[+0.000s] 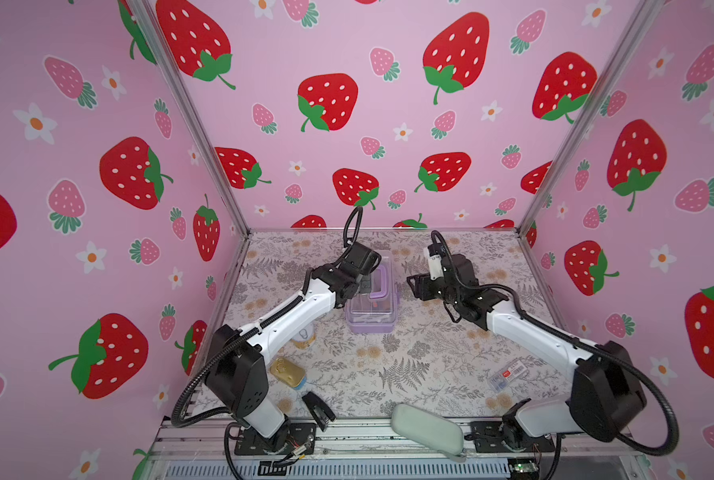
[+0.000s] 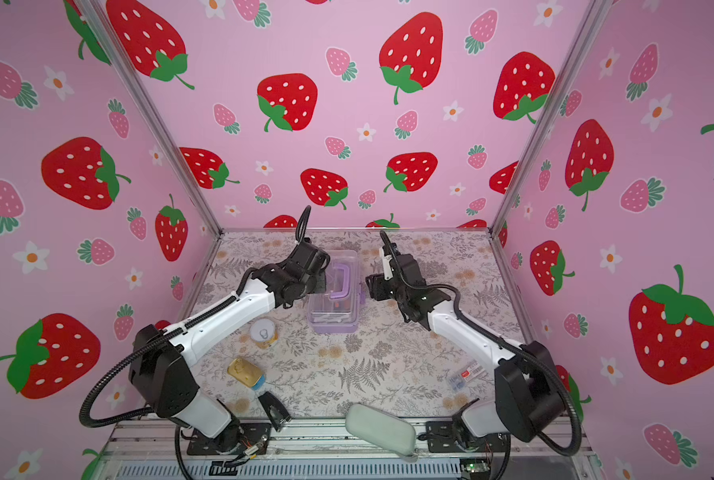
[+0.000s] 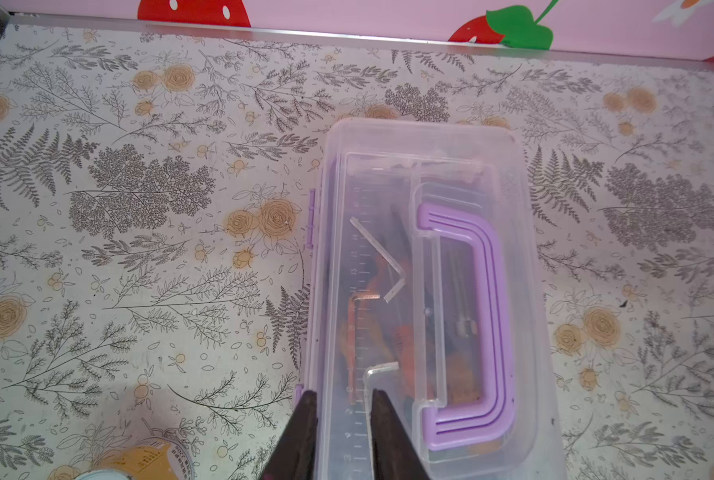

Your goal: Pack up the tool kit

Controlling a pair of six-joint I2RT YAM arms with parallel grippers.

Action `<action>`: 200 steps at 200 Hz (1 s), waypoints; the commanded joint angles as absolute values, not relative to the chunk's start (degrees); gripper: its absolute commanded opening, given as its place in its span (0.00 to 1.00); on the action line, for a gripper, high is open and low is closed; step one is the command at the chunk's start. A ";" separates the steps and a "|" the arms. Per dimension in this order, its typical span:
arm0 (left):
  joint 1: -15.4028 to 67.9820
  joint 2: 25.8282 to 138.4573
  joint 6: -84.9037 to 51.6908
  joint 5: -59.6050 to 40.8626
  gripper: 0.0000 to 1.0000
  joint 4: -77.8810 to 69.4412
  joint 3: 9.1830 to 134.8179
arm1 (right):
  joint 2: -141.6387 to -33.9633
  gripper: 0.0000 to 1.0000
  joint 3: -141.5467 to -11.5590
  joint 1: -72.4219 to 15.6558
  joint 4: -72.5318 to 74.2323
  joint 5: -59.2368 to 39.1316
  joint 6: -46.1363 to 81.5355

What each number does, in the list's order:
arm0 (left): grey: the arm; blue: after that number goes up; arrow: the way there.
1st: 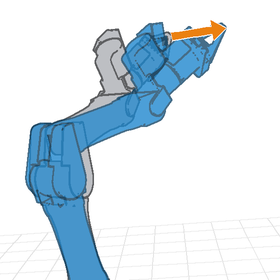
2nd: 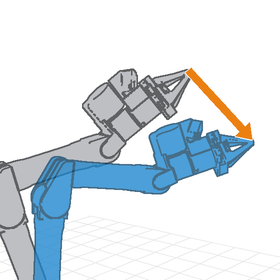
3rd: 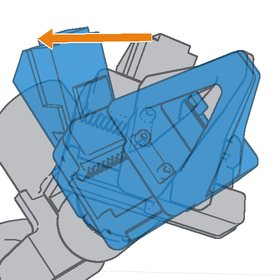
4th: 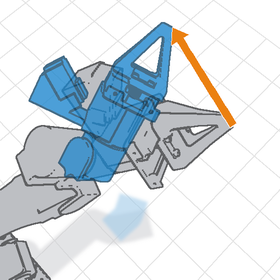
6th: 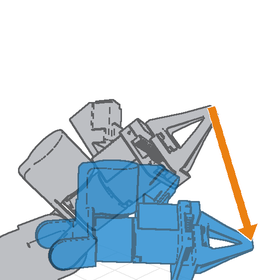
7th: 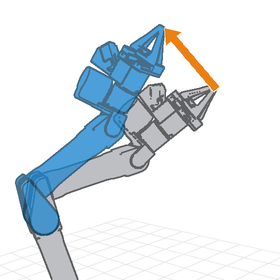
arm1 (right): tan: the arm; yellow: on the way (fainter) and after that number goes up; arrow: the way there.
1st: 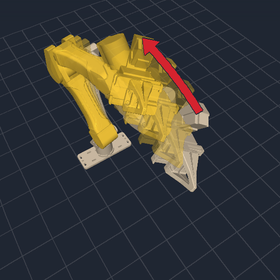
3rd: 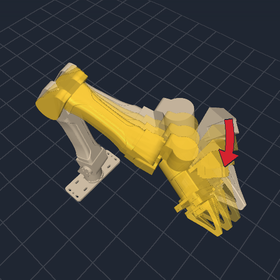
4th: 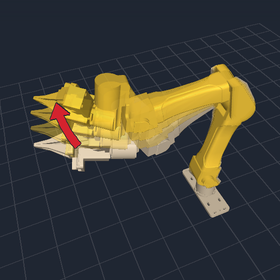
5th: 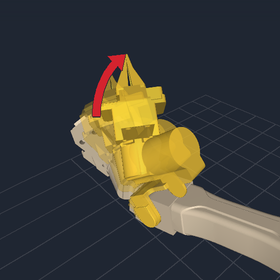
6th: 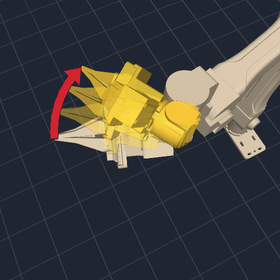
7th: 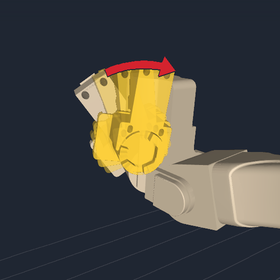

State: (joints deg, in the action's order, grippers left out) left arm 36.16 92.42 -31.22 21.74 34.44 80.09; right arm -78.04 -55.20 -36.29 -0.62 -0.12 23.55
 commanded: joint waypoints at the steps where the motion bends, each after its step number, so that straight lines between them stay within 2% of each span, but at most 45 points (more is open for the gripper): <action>1: 36.14 92.52 -30.85 21.47 0.27 34.89 82.00 | -72.50 0.76 -50.04 -34.68 -0.81 6.19 22.85; 8: 36.15 92.14 -30.75 21.22 0.29 34.83 81.76 | -70.55 0.86 -48.49 -34.42 -0.30 7.51 23.06; 10: 36.20 92.05 -30.76 21.08 0.29 34.81 81.79 | -70.11 0.96 -48.09 -34.38 -0.16 7.88 23.10; 13: 36.15 91.86 -30.68 20.95 0.30 34.79 81.72 | -69.28 1.00 -47.47 -34.30 0.00 8.55 23.19; 38: 36.12 89.61 -30.47 19.98 0.38 34.74 81.34 | -64.69 0.99 -43.67 -33.76 0.32 11.92 23.79; 84: 36.00 82.19 -30.67 21.89 0.48 31.11 75.94 | -59.95 0.99 -39.10 -33.24 -0.35 10.88 25.40; 113: 35.13 78.30 -30.67 22.33 0.57 28.10 70.78 | -56.19 0.99 -35.44 -32.54 -0.70 11.45 28.94; 149: 31.72 76.76 -31.95 18.36 0.70 24.70 65.89 | -52.56 0.99 -30.36 -31.75 -1.27 10.46 35.34; 168: 30.13 76.44 -32.24 15.78 0.73 21.77 63.70 | -50.43 0.99 -28.25 -31.64 -1.52 8.51 38.07; 200: 28.54 77.08 -30.78 11.35 0.74 18.36 61.91 | -54.36 0.99 -26.47 -31.64 -1.60 4.80 41.83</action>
State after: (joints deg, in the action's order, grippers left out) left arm 29.39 77.30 -31.40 15.53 23.20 62.57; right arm -51.83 -27.64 -31.86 -1.10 8.08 36.58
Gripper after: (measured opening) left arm 0.741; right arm 0.993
